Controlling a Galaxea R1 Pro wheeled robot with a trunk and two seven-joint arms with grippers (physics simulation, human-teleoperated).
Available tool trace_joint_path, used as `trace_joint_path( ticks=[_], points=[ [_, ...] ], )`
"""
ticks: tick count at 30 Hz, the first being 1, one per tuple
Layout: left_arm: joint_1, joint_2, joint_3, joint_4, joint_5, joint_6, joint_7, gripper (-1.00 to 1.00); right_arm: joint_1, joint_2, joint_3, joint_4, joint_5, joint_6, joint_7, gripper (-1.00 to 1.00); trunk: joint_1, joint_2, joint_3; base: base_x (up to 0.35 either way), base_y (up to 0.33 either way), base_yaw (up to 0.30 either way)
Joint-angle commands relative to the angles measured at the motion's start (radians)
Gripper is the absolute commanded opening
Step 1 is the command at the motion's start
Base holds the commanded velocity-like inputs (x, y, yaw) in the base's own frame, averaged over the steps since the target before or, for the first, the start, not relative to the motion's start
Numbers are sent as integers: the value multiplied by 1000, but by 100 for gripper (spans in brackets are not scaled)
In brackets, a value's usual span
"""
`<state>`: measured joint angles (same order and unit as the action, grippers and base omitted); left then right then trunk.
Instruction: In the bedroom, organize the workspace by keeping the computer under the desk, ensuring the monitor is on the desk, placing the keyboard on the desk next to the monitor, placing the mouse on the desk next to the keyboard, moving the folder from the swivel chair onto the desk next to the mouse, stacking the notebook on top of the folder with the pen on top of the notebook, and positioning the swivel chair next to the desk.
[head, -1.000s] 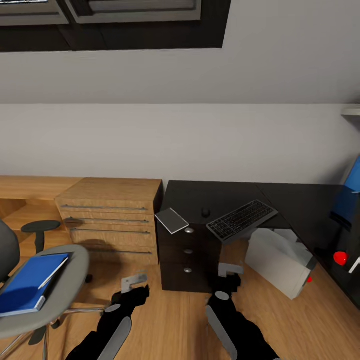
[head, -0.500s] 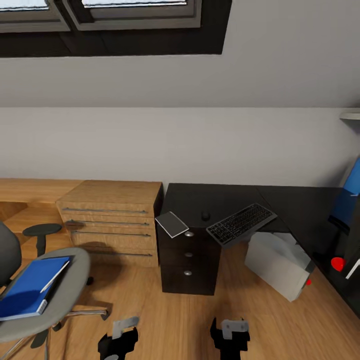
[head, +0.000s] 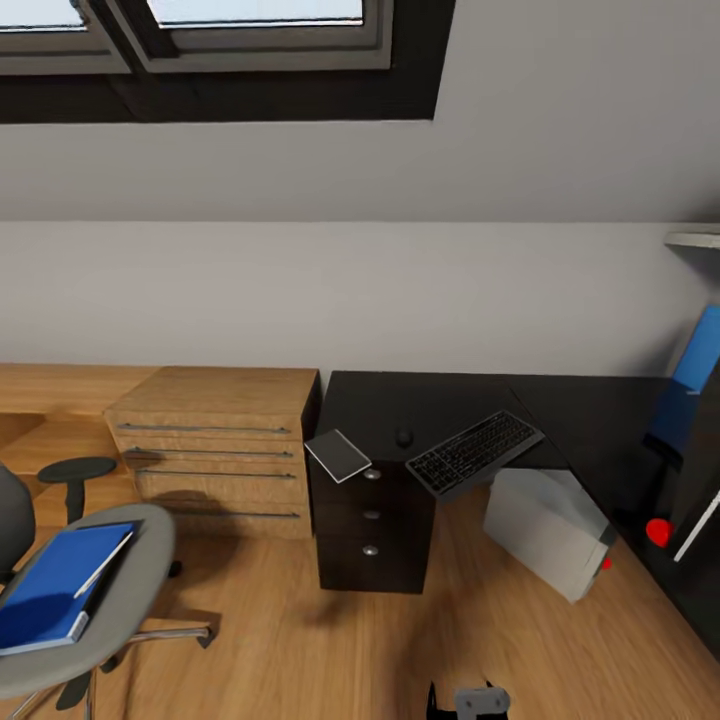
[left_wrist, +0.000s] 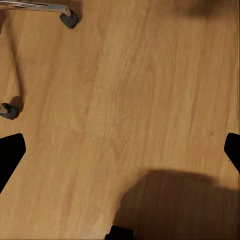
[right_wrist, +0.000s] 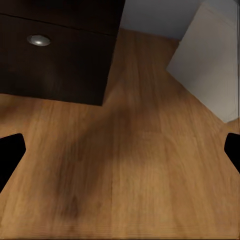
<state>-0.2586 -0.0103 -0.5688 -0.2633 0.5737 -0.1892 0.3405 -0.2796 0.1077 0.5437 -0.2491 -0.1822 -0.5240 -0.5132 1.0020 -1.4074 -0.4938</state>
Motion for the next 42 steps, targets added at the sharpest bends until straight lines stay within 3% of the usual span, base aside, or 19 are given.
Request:
trace_joint_path(
  ticks=[1,5,13,22,42],
  points=[
    [-1,0,-8,0,9,-5,4,100,-1,0,9,2,-14,-5,-1,100,-4,7,2,0,0,-210],
    [-1,-3,-8,2,10,-8,1,100,-1,0,9,6,-24,-6,6,100,-19,35,15,-60,-5,-223],
    [-1,-40,-4,16,12,-10,4,100,-1,0,10,8,-29,-8,26,100,-50,91,40,-259,-134,-59],
    [-1,-43,-2,19,12,-12,5,100,-1,-1,13,9,-28,-10,39,100,-85,154,68,-241,-206,-6],
    [-1,-44,-3,19,12,-12,5,100,-1,9,18,8,-26,-10,82,100,-161,294,131,-63,-48,0]
  ],
)
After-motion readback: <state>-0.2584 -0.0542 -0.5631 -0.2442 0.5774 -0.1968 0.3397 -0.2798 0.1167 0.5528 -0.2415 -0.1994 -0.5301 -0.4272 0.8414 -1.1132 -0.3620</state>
